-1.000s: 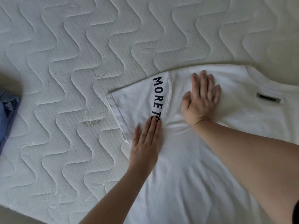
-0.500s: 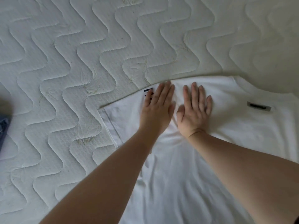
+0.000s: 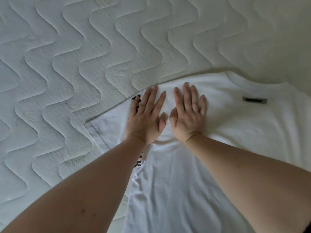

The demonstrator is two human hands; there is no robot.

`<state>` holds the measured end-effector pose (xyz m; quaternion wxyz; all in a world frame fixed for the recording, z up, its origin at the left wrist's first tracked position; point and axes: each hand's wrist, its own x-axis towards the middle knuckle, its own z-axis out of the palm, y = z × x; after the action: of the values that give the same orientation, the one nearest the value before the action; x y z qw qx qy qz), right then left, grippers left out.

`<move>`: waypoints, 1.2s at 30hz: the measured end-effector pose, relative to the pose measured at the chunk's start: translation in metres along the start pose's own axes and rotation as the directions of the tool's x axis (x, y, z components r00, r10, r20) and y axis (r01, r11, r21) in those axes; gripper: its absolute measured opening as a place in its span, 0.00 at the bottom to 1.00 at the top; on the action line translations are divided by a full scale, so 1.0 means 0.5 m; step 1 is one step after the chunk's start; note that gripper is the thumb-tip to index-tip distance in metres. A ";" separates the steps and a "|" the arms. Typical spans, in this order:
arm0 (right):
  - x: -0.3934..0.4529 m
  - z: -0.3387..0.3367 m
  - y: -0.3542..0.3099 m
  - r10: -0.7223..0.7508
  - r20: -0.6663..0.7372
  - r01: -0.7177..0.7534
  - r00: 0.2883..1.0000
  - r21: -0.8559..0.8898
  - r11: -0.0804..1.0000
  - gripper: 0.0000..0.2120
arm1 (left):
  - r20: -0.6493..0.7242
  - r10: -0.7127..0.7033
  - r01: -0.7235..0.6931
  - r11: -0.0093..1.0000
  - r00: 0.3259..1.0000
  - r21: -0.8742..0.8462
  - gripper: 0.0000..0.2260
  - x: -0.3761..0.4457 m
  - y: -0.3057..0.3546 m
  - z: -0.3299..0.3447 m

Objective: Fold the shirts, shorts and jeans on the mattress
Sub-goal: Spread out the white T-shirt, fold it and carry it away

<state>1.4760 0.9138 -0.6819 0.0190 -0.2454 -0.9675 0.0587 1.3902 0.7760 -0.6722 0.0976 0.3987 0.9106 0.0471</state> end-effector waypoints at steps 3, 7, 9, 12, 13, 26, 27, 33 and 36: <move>0.004 -0.002 -0.002 0.011 0.034 -0.011 0.999 -0.007 1.000 0.30 | -0.021 0.013 -0.013 1.000 1.000 0.013 0.28 0.003 -0.004 0.005; 0.005 -0.021 -0.007 0.034 0.118 -0.034 0.992 -0.001 0.999 0.30 | 0.023 -0.008 0.006 0.996 1.000 0.089 0.28 0.001 0.001 -0.012; 0.013 -0.040 -0.011 0.016 0.185 -0.022 0.983 0.032 0.999 0.29 | 0.078 -0.030 0.017 0.987 0.997 0.160 0.28 0.005 0.009 -0.030; -0.004 -0.079 0.030 -0.052 0.213 0.026 0.976 0.124 0.992 0.29 | 0.105 -0.124 0.093 0.961 0.987 0.260 0.28 0.009 0.039 -0.059; -0.028 -0.086 0.068 -0.056 0.190 0.037 0.980 0.101 0.994 0.29 | 0.072 -0.150 0.122 0.949 0.986 0.291 0.28 0.006 0.058 -0.064; -0.314 -0.167 0.557 0.223 0.164 -0.215 0.961 -0.065 0.974 0.28 | 0.097 0.114 -0.121 0.990 0.989 0.065 0.27 -0.081 0.529 0.051; -0.319 -0.175 0.581 0.240 0.179 -0.230 0.954 -0.077 0.970 0.28 | 0.102 0.106 -0.114 0.990 0.989 0.078 0.28 -0.076 0.533 0.051; -0.304 -0.232 0.656 0.247 0.114 -0.248 0.962 -0.009 0.969 0.26 | 0.175 0.257 -0.272 0.960 0.950 0.065 0.29 0.013 0.618 0.035; -0.301 -0.264 0.698 0.346 0.012 -0.346 0.938 -0.020 0.938 0.24 | 0.247 0.381 -0.399 0.916 0.891 0.025 0.29 0.066 0.712 0.032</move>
<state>1.7818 1.1607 -0.5952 -0.0014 -0.4113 -0.9099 0.0545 1.6271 1.0416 -0.6340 0.1793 0.5796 0.7947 -0.0163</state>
